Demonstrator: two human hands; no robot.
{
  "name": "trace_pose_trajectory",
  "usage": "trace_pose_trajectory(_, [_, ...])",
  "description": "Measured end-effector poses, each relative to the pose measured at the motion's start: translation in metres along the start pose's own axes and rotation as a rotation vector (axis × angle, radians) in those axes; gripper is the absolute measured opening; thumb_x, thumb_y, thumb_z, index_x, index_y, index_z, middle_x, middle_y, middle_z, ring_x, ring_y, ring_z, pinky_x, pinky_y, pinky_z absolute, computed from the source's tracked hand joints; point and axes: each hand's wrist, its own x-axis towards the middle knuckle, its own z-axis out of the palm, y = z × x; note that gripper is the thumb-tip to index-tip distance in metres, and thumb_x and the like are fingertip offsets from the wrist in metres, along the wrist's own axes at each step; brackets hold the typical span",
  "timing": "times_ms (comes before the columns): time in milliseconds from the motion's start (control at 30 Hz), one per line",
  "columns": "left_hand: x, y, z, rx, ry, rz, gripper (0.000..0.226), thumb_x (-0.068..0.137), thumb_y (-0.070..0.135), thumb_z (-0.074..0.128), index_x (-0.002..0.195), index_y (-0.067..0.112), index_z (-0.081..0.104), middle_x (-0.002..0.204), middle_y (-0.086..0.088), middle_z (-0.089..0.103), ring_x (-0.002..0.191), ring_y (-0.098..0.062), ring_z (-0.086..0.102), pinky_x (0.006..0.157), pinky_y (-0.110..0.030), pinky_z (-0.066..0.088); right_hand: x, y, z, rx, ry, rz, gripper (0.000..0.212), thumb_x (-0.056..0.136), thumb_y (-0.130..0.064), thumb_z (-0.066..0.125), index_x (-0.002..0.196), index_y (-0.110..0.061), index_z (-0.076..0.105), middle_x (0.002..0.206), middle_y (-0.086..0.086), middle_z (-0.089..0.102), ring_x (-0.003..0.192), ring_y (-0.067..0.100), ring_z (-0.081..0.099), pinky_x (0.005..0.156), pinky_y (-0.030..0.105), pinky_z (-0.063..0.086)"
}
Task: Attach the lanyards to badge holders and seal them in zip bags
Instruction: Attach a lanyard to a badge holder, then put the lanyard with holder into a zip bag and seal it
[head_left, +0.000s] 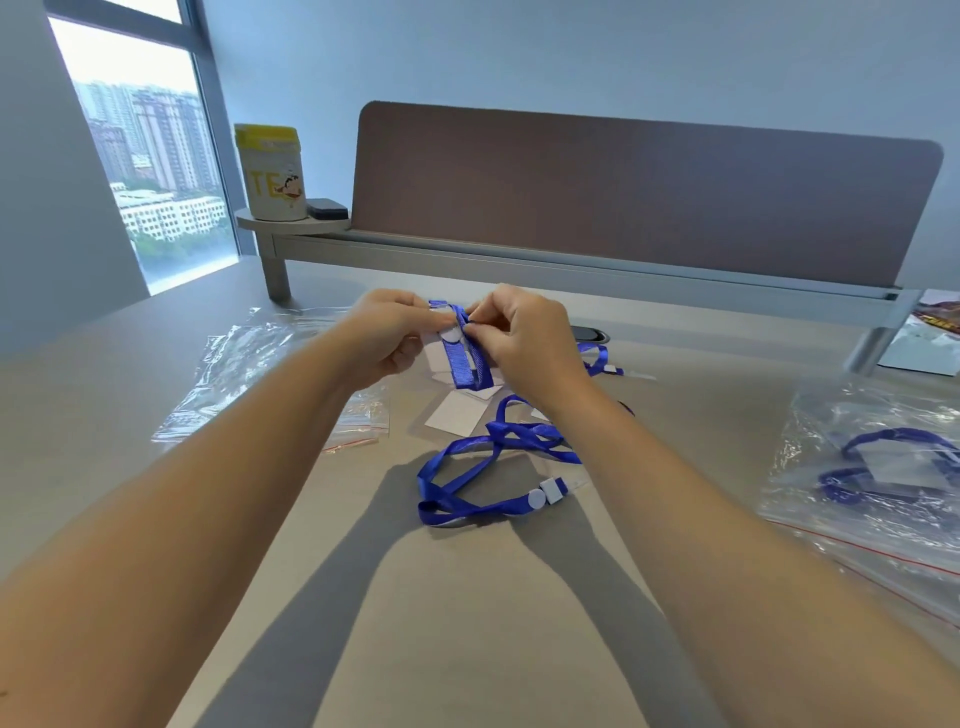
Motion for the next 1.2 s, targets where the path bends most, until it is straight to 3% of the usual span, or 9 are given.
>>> trace_pose_trajectory(167, [-0.008,0.003,-0.002,-0.086,0.064,-0.015,0.027,0.088,0.01,0.056,0.063,0.01,0.045,0.045,0.0,0.045,0.027,-0.003,0.031,0.03,-0.009,0.026,-0.009,-0.01,0.0,-0.066,-0.121,-0.067,0.03,0.094,-0.02,0.044,0.12,-0.009,0.054,0.106,0.014,0.066,0.087,0.021,0.059,0.079,0.034,0.05])
trace_pose_trajectory(367, [-0.013,0.001,-0.021,-0.216,0.148,-0.181,0.015,0.086,0.008,0.057,0.072,0.008,0.053,0.028,0.007,0.047,0.032,-0.003,0.037,0.032,-0.01,0.029,-0.012,-0.021,0.006,-0.291,-0.342,-0.17,0.064,0.086,-0.034,0.059,0.141,-0.015,0.033,0.146,0.002,0.039,0.131,0.019,0.04,0.105,0.028,0.033])
trace_pose_trajectory(467, [-0.014,-0.006,-0.035,-0.327,0.14,-0.321,0.017,0.086,0.01,0.058,0.07,0.008,0.053,0.033,0.002,0.054,0.051,-0.006,0.045,0.043,-0.01,0.037,-0.008,-0.023,0.023,-0.434,-0.284,-0.287,0.047,0.091,-0.017,0.05,0.137,-0.014,0.039,0.137,0.007,0.051,0.121,0.026,0.051,0.101,0.034,0.042])
trace_pose_trajectory(633, [-0.017,-0.017,-0.064,-0.304,0.04,-0.432,0.019,0.09,0.016,0.053,0.074,0.006,0.055,0.041,-0.003,0.063,0.026,-0.003,0.046,0.03,-0.007,0.037,0.0,-0.026,0.053,-0.49,-0.192,-0.42,0.038,0.092,-0.001,0.041,0.128,-0.013,0.05,0.105,0.015,0.067,0.089,0.031,0.063,0.072,0.029,0.045])
trace_pose_trajectory(767, [-0.013,-0.03,-0.091,-0.253,-0.034,-0.378,0.033,0.096,0.033,0.04,0.085,0.006,0.057,0.055,-0.001,0.07,0.031,-0.003,0.047,0.035,-0.008,0.041,0.012,-0.03,0.072,-0.404,-0.189,-0.349,0.034,0.092,-0.001,0.042,0.122,-0.01,0.056,0.109,0.014,0.067,0.093,0.031,0.063,0.081,0.037,0.051])
trace_pose_trajectory(867, [-0.01,-0.044,-0.111,-0.103,0.08,-0.261,0.038,0.096,0.037,0.038,0.091,0.004,0.057,0.07,-0.006,0.073,0.049,-0.011,0.058,0.05,-0.017,0.049,0.019,-0.026,0.086,-0.304,-0.181,-0.251,0.033,0.092,-0.001,0.043,0.119,-0.011,0.058,0.115,0.01,0.066,0.103,0.027,0.062,0.091,0.034,0.048])
trace_pose_trajectory(967, [-0.006,-0.073,-0.132,0.381,0.291,-0.096,0.03,0.093,0.025,0.049,0.108,0.001,0.057,0.112,-0.019,0.064,0.088,-0.026,0.06,0.079,-0.034,0.048,0.021,-0.024,0.099,-0.184,-0.158,-0.093,0.032,0.094,-0.002,0.04,0.12,-0.008,0.057,0.118,0.009,0.065,0.108,0.024,0.058,0.086,0.018,0.038])
trace_pose_trajectory(1067, [-0.007,-0.102,-0.152,0.821,0.226,-0.098,0.046,0.084,0.031,0.062,0.124,0.01,0.052,0.135,-0.011,0.051,0.123,-0.028,0.046,0.1,-0.036,0.037,0.024,-0.022,0.113,-0.039,-0.105,0.05,0.03,0.095,-0.002,0.038,0.118,-0.004,0.057,0.116,0.012,0.064,0.106,0.025,0.057,0.082,0.018,0.037])
trace_pose_trajectory(1200, [-0.004,-0.128,-0.167,1.101,0.149,-0.152,0.062,0.076,0.046,0.066,0.13,0.025,0.046,0.143,-0.003,0.043,0.135,-0.026,0.03,0.107,-0.037,0.03,0.027,-0.02,0.133,0.106,-0.085,0.153,0.028,0.094,-0.001,0.037,0.113,-0.002,0.058,0.103,0.008,0.062,0.091,0.02,0.052,0.076,0.022,0.037])
